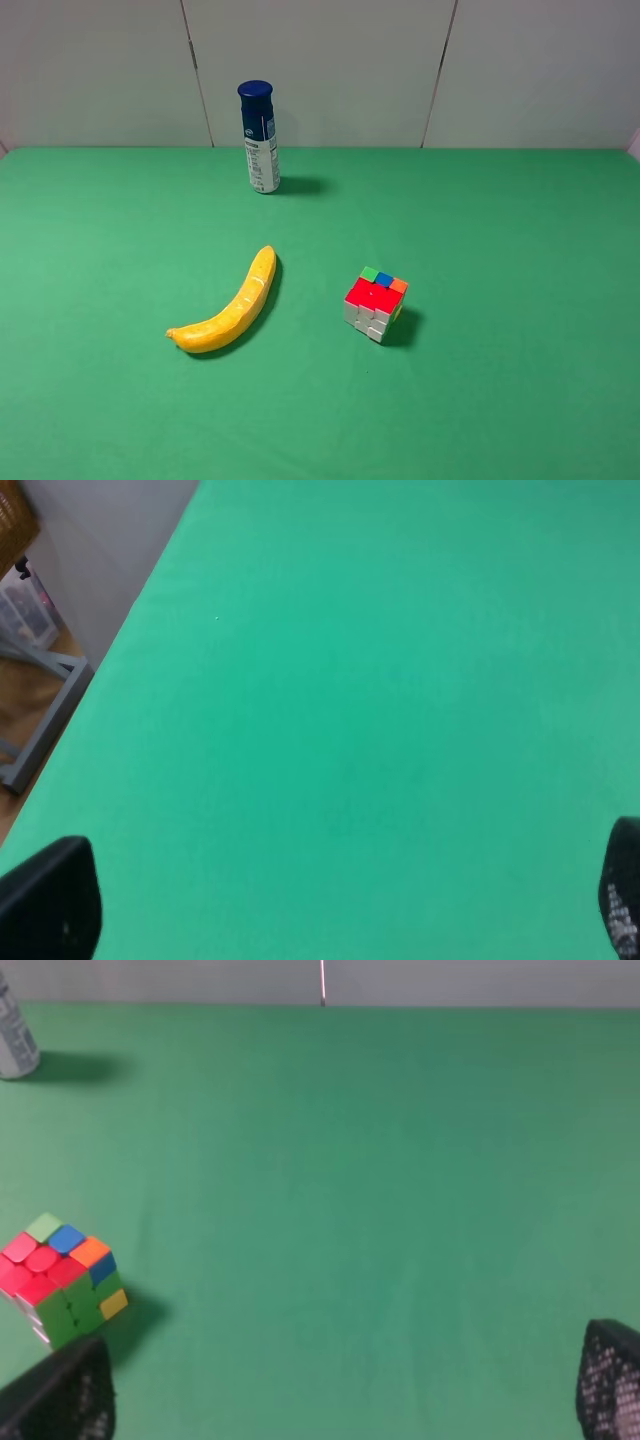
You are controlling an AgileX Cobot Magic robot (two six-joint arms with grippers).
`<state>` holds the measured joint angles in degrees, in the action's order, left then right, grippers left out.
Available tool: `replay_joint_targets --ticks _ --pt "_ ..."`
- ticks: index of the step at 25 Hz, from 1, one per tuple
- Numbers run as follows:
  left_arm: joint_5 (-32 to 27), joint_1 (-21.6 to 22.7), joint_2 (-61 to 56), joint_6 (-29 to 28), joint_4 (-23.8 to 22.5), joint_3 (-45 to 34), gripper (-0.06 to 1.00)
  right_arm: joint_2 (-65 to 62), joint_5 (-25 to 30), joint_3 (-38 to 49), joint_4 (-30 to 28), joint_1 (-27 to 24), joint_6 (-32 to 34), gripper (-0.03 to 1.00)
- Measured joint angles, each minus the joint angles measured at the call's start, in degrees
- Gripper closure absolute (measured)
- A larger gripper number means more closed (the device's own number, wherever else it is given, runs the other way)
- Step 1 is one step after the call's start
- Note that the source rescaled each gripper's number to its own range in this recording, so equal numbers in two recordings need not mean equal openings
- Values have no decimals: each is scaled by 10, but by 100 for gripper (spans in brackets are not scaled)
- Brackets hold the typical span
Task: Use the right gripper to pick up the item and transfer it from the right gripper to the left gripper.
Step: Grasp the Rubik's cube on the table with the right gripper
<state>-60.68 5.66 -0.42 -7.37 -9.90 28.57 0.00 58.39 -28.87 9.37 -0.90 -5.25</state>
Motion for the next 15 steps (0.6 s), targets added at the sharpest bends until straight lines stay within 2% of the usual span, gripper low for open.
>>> replay_joint_targets --ticks 4,8,9,11,15 --pt "0 0 0 0 0 0 -6 69 1 -39 1 0 -9 -3" --pt "0 0 0 0 0 0 -6 154 1 -80 10 0 -53 -3" --pt "0 0 0 0 0 0 -6 214 0 -109 25 0 -93 -3" --pt "0 0 0 0 0 0 -6 275 -6 -131 48 2 -134 -3" --pt "0 0 0 0 0 0 -6 371 -39 -157 72 57 -175 -3"
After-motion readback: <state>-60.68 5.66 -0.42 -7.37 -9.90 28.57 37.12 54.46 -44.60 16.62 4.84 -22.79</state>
